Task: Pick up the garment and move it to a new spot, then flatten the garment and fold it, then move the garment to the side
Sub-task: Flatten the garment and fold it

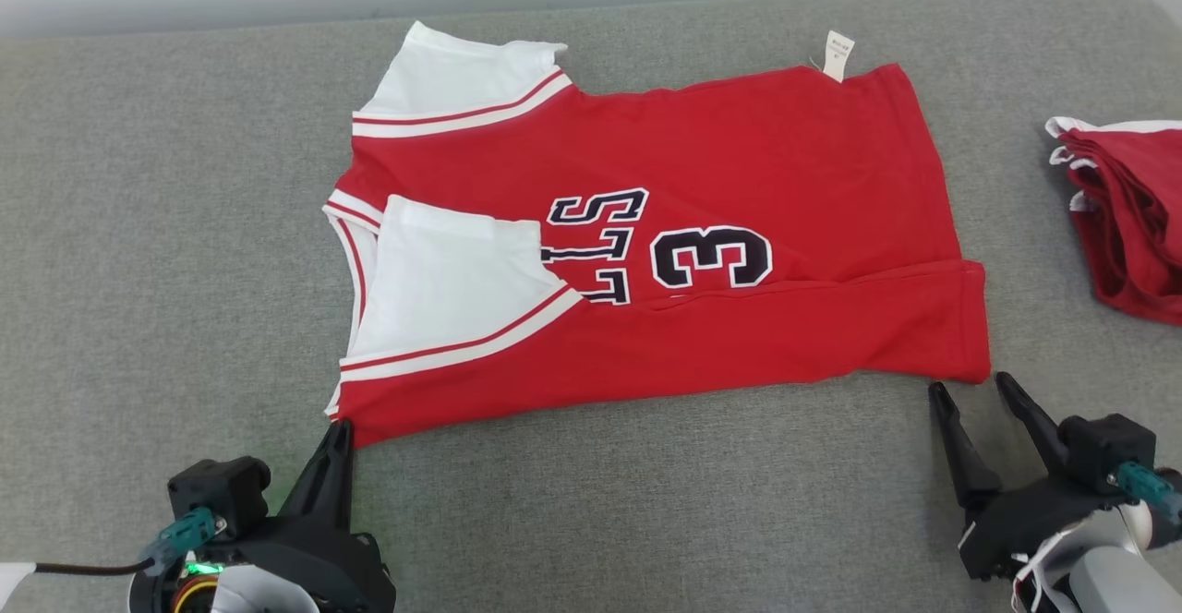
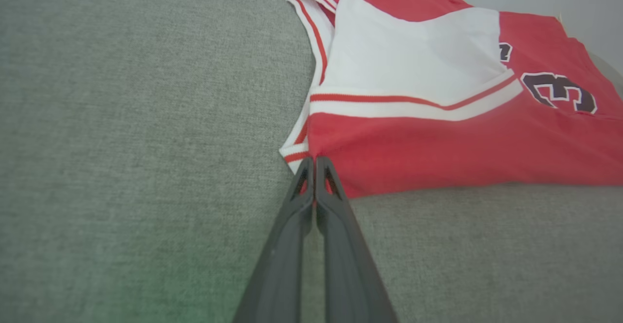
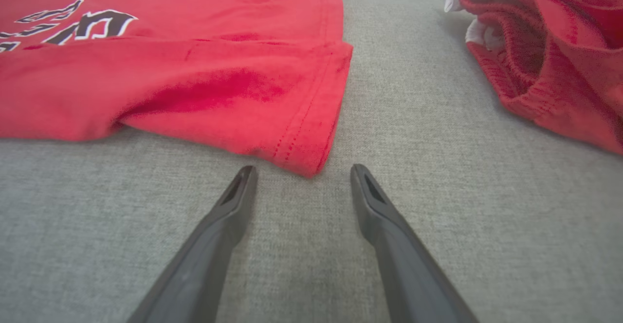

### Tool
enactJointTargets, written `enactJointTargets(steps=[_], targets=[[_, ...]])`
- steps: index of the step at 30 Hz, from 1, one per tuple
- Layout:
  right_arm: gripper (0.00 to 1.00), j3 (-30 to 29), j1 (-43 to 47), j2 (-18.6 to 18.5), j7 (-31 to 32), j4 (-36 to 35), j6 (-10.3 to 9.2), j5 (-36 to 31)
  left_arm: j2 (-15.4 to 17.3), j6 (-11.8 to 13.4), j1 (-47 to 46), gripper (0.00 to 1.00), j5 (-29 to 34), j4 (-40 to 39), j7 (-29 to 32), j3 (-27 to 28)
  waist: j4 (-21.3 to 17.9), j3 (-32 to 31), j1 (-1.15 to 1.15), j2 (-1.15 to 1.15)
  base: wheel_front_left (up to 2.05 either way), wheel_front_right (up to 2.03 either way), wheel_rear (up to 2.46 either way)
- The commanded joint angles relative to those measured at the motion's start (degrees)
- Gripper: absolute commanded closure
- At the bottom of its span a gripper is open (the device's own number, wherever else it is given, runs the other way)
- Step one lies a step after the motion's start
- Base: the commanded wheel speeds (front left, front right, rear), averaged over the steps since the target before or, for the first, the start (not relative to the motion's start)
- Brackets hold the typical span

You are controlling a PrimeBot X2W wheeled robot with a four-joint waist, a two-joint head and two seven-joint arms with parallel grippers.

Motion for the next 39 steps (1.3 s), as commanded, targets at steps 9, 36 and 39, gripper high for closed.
enactJointTargets(steps=[9, 36, 39], targets=[[1.0, 5.5, -4.4, -2.3, -0.1, 3.8, -0.16, 3.9, 0.8, -0.5, -1.6, 1.0, 1.1, 0.4, -0.5, -0.4, 1.6, 0.4, 0.0, 0.0, 0.0, 0.0, 0.0], [1.0, 4.0, 15.1, -15.6, -0.1, -11.4, -0.16, 5.9, 5.9, 1.7, 15.6, 1.0, -1.5, -16.4, 2.2, -2.8, 4.0, -3.7, 0.0, 0.0, 0.0, 0.0, 0.0], [1.0, 2.3, 17.9, -15.9, -0.1, -12.9, -0.16, 5.3, 6.8, 2.8, 18.2, 1.0, -1.9, -18.7, 3.2, -2.8, 4.2, -4.1, 0.0, 0.0, 0.0, 0.0, 0.0]])
